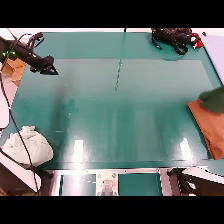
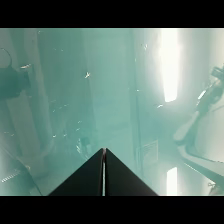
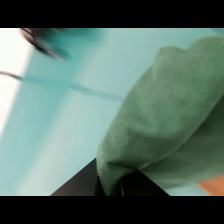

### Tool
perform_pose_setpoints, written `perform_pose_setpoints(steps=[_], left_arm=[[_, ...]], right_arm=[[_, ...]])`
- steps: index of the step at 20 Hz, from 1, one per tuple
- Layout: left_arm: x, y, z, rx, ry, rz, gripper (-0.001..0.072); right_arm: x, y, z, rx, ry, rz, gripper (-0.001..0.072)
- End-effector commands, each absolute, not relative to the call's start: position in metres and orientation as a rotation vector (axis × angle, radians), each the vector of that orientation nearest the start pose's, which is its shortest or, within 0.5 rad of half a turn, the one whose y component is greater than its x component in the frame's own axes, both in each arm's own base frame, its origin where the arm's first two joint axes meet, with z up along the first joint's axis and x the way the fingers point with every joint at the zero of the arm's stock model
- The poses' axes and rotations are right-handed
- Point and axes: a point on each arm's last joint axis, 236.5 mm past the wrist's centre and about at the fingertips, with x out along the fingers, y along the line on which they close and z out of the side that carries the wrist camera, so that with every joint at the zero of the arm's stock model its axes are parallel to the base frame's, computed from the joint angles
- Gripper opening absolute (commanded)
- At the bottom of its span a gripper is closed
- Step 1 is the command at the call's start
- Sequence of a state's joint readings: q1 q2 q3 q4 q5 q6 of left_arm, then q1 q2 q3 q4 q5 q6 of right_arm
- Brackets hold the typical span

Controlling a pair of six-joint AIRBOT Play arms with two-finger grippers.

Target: Fold the shirts.

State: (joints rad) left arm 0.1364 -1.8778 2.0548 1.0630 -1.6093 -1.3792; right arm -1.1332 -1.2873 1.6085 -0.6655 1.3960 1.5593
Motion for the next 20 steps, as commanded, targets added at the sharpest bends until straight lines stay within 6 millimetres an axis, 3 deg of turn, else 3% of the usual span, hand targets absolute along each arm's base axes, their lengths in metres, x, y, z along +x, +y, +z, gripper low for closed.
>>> perform_pose_setpoints(steps=[1, 4, 6, 8, 12, 15, 18, 19, 20], left_arm=[[0.496, -0.048, 0.054, -0.281, 1.325, -0.446, 0.002], [0.496, -0.048, 0.054, -0.281, 1.326, -0.446, 0.002], [0.495, -0.048, 0.054, -0.283, 1.329, -0.445, 0.002], [0.495, -0.048, 0.054, -0.283, 1.329, -0.446, 0.002], [0.494, -0.048, 0.054, -0.282, 1.335, -0.448, 0.002], [0.49, -0.048, 0.053, -0.281, 1.35, -0.454, 0.002], [0.49, -0.048, 0.053, -0.281, 1.35, -0.454, 0.002], [0.49, -0.048, 0.053, -0.281, 1.35, -0.454, 0.002], [0.49, -0.048, 0.053, -0.281, 1.351, -0.454, 0.002]], right_arm=[[0.363, -0.278, 0.263, 1.059, 0.346, -0.156, 0.0025], [0.368, -0.276, 0.228, 1.075, 0.451, -0.111, 0.0025], [0.36, -0.273, 0.206, 1.075, 0.54, -0.123, 0.0025], [0.336, -0.275, 0.181, 1.066, 0.664, -0.194, 0.0025], [0.261, -0.272, 0.12, 1.193, 1.008, -0.478, 0.0025], [0.208, -0.278, 0.099, 1.18, 1.18, -0.678, 0.0025], [0.176, -0.282, 0.083, 1.152, 1.287, -0.792, 0.0026], [0.171, -0.281, 0.076, 1.155, 1.313, -0.807, 0.0044], [0.166, -0.277, 0.07, 1.17, 1.34, -0.812, 0.0224]])
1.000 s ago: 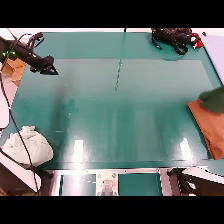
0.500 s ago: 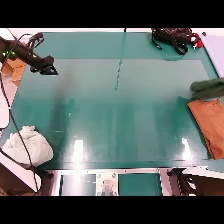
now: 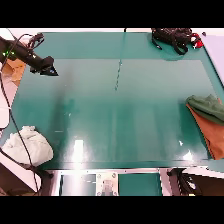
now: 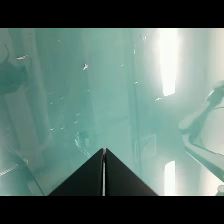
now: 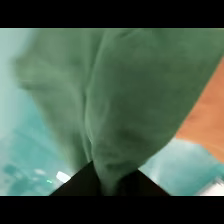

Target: Fold the shirts.

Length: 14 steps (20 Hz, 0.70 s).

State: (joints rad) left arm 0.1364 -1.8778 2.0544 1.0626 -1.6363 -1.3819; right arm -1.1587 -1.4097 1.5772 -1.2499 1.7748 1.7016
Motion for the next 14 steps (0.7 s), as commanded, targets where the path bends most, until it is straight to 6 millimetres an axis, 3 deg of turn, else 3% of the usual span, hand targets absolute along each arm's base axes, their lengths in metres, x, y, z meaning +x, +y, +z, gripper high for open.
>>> perform_pose_setpoints(steps=[1, 2, 4, 6, 7, 8, 11, 14], left_arm=[[0.489, -0.048, 0.053, -0.281, 1.353, -0.455, 0.002], [0.489, -0.048, 0.053, -0.281, 1.354, -0.455, 0.002], [0.489, -0.05, 0.054, -0.287, 1.353, -0.457, 0.002], [0.49, -0.058, 0.061, -0.316, 1.334, -0.489, 0.0019], [0.491, -0.065, 0.068, -0.338, 1.315, -0.512, 0.0019], [0.493, -0.07, 0.078, -0.364, 1.288, -0.523, 0.0018], [0.484, -0.083, 0.104, -0.335, 1.25, -0.543, 0.0018], [0.454, -0.096, 0.103, -0.287, 1.313, -0.519, 0.0018]], right_arm=[[0.161, -0.27, 0.064, 1.202, 1.375, -0.82, 0.0519], [0.158, -0.266, 0.06, 1.226, 1.393, -0.833, 0.0584], [0.16, -0.265, 0.06, 1.261, 1.379, -0.861, 0.0583], [0.178, -0.259, 0.062, 1.257, 1.355, -0.802, 0.0565], [0.195, -0.256, 0.064, 1.238, 1.333, -0.75, 0.0394], [0.218, -0.249, 0.066, 1.205, 1.304, -0.67, 0.0062], [0.284, -0.219, 0.069, 1.035, 1.266, -0.49, 0.0026], [0.339, -0.15, 0.066, 0.797, 1.282, -0.277, 0.0024]])
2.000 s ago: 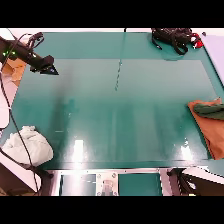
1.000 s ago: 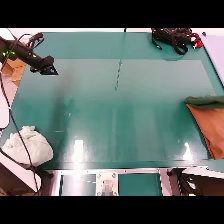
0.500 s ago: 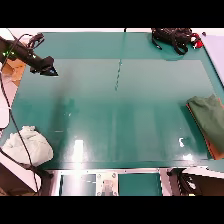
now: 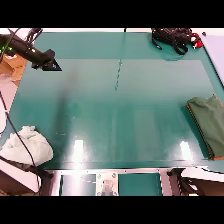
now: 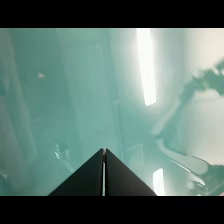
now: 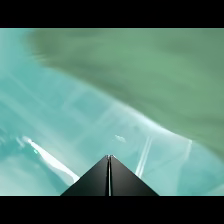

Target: Fold the shirts.

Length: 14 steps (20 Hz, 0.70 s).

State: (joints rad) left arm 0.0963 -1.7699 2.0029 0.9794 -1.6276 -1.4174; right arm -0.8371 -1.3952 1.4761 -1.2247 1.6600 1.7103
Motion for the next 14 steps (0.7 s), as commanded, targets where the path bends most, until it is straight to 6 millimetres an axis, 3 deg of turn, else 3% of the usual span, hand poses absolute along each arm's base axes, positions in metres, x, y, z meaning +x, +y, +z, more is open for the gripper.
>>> perform_pose_setpoints(steps=[1, 2, 4, 8, 11, 14], left_arm=[[0.437, -0.1, 0.098, -0.261, 1.353, -0.514, 0.0018], [0.421, -0.103, 0.094, -0.239, 1.379, -0.507, 0.0018], [0.384, -0.11, 0.086, -0.217, 1.406, -0.492, 0.0018], [0.306, -0.117, 0.058, -0.236, 1.423, -0.46, 0.0017], [0.278, -0.111, 0.048, -0.24, 1.405, -0.427, 0.0018], [0.275, -0.111, 0.051, -0.237, 1.399, -0.43, 0.002]], right_arm=[[0.35, -0.125, 0.064, 0.743, 1.267, -0.231, 0.0024], [0.358, -0.099, 0.061, 0.685, 1.245, -0.182, 0.0023], [0.352, -0.042, 0.048, 0.599, 1.228, -0.084, 0.0024], [0.304, 0.043, 0.01, 0.485, 1.266, 0.067, 0.0024], [0.292, 0.076, 0.007, 0.443, 1.224, 0.15, 0.0024], [0.278, 0.093, 0.006, 0.413, 1.272, 0.199, 0.0025]])
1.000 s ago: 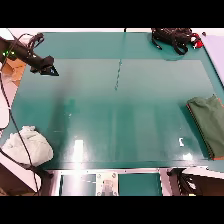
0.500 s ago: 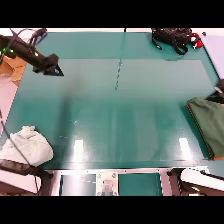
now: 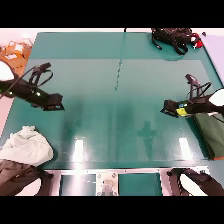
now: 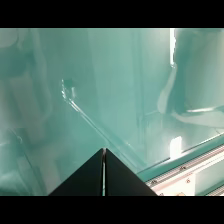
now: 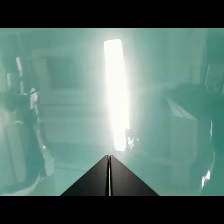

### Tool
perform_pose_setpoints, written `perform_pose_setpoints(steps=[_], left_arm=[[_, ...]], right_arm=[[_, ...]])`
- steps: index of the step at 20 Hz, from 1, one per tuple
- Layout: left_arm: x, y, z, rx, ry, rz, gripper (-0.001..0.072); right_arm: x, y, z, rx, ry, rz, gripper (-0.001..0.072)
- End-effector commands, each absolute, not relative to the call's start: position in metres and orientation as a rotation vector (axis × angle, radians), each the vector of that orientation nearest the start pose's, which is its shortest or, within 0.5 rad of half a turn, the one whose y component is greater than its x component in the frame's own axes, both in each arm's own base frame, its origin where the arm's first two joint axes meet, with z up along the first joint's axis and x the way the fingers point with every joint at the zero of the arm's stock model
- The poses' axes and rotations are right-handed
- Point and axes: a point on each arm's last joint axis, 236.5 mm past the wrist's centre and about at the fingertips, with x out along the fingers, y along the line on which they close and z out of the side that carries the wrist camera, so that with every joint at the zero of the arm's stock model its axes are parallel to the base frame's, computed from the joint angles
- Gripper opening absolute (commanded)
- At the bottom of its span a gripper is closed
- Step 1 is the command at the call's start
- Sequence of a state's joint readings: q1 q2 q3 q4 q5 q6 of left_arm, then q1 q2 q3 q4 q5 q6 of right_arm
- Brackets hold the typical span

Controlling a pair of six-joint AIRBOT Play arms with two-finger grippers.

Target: Fold the shirts.

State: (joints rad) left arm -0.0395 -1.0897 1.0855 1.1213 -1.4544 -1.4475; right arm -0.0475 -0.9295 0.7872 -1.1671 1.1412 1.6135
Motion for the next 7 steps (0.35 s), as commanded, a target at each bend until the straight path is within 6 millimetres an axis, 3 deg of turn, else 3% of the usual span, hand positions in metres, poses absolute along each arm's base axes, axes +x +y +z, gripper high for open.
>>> perform_pose_setpoints(steps=[1, 7], left_arm=[[0.2759, -0.1114, 0.051, -0.237, 1.396, -0.429, 0.002], [0.2834, -0.1114, 0.0521, -0.24, 1.364, -0.422, 0.002]], right_arm=[[0.276, 0.0952, 0.0053, 0.409, 1.279, 0.206, 0.0025], [0.2761, 0.0954, 0.0053, 0.408, 1.279, 0.207, 0.0025]])
